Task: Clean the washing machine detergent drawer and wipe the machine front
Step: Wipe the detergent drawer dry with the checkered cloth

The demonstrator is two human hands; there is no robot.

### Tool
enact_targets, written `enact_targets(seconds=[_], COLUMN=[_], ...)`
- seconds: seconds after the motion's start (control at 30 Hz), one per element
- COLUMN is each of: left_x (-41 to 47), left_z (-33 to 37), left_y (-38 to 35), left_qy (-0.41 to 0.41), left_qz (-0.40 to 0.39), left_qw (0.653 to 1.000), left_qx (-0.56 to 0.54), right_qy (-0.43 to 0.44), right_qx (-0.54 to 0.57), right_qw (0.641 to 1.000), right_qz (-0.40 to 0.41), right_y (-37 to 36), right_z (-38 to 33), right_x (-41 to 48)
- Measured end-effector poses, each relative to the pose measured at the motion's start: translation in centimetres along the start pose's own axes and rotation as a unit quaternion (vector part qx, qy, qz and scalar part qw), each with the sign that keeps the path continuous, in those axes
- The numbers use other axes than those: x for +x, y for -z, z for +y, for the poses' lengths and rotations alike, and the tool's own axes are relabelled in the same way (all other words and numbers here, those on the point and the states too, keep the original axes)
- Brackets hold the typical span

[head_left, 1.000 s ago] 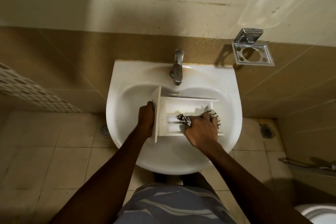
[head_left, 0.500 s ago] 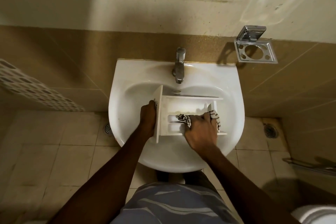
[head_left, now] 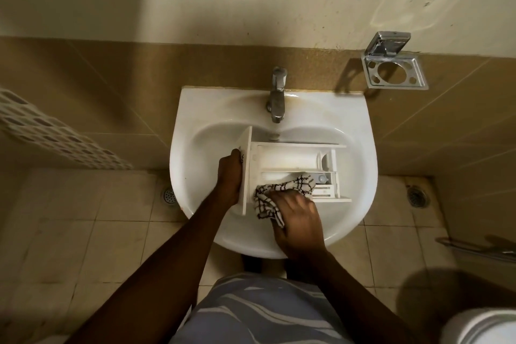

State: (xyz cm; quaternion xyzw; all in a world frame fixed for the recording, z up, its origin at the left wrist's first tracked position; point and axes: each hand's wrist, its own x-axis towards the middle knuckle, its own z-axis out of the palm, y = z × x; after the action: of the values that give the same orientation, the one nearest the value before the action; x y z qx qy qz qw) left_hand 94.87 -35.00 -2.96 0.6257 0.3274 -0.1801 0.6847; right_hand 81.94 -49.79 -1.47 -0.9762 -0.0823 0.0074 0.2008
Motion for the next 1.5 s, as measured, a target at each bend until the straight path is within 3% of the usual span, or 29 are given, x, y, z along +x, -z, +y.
enact_targets(seconds=[0.13, 0.2, 0.3, 0.4, 0.5, 0.6, 0.67, 0.73, 0.8, 0.83, 0.9, 0.93, 0.97, 1.07, 1.13, 1.2, 1.27, 1.37, 1.43, 1.5], left_x=[-0.2, -0.2, -0.3, -0.2, -0.4, -0.7, -0.7, -0.6, -0.6, -0.5, -0.6, -0.6, -0.7, -1.5, -2.0, -2.2, -2.2, -2.2, -2.1, -2.0], left_z=[0.1, 0.0, -0.2, 0.0, 0.0, -0.2, -0.1, -0.2, -0.1, -0.1, 0.0, 0.0, 0.0, 0.6, 1.4, 2.2, 2.8, 3.3, 3.3, 3.3], left_y=[0.1, 0.1, 0.0, 0.1, 0.2, -0.1, -0.3, -0.3, -0.2, -0.2, -0.1, -0.2, -0.3, -0.8, -0.9, -0.4, 0.7, 2.0, 2.6, 3.1], left_qy=[0.001, 0.001, -0.010, -0.014, -0.013, -0.004, -0.004, -0.002, -0.002, 0.001, 0.010, 0.014, 0.021, 0.040, 0.046, 0.057, 0.050, 0.034, 0.003, -0.024], left_qz=[-0.011, -0.008, -0.004, 0.005, -0.002, -0.001, 0.007, 0.011, 0.013, 0.010, 0.006, 0.006, 0.008, 0.010, -0.003, -0.022, -0.029, -0.030, -0.019, -0.006], left_qw=[1.000, 1.000, 1.000, 1.000, 1.000, 1.000, 1.000, 1.000, 1.000, 1.000, 1.000, 1.000, 1.000, 0.998, 0.996, 0.992, 0.993, 0.994, 0.997, 0.998], left_qx=[-0.004, 0.000, 0.004, 0.006, 0.005, -0.008, -0.009, -0.007, -0.006, -0.006, -0.007, -0.009, -0.017, -0.048, -0.079, -0.107, -0.103, -0.100, -0.077, -0.049], right_qy=[-0.076, -0.115, -0.213, -0.199, -0.146, -0.175, -0.206, -0.244, -0.283, -0.315, -0.360, -0.358, -0.328, -0.101, 0.034, 0.058, 0.023, -0.085, -0.179, -0.271], right_qx=[-0.131, -0.141, -0.031, 0.102, 0.080, -0.021, 0.015, 0.118, 0.247, 0.342, 0.527, 0.555, 0.534, 0.240, 0.046, -0.025, -0.047, 0.057, 0.241, 0.402], right_qw=[0.988, 0.983, 0.977, 0.975, 0.985, 0.983, 0.978, 0.963, 0.926, 0.884, 0.764, 0.740, 0.764, 0.958, 0.997, 0.997, 0.997, 0.991, 0.951, 0.862], right_qz=[-0.023, -0.028, -0.002, -0.010, -0.041, -0.059, -0.044, -0.006, 0.034, 0.045, 0.095, 0.126, 0.151, 0.117, 0.057, 0.033, 0.062, 0.086, 0.080, 0.146], right_y=[2.6, 2.8, 2.1, 1.6, 3.6, 4.3, 3.5, 2.2, 2.7, 3.2, 4.2, 4.4, 4.3, 2.4, 1.1, 1.6, 2.7, 4.2, 4.7, 5.7], right_z=[1.9, 1.6, -2.0, -3.6, -0.7, 1.0, -0.6, -2.4, -3.0, -3.0, -3.1, -3.3, -3.7, -3.8, -2.0, 0.5, 3.4, 7.2, 7.4, 5.4], right_x=[1.1, 1.3, 2.3, 2.5, 2.0, 2.3, 2.3, 2.3, 2.4, 2.5, 2.5, 2.4, 2.3, 2.0, 2.0, 2.0, 1.8, 1.8, 2.3, 3.1])
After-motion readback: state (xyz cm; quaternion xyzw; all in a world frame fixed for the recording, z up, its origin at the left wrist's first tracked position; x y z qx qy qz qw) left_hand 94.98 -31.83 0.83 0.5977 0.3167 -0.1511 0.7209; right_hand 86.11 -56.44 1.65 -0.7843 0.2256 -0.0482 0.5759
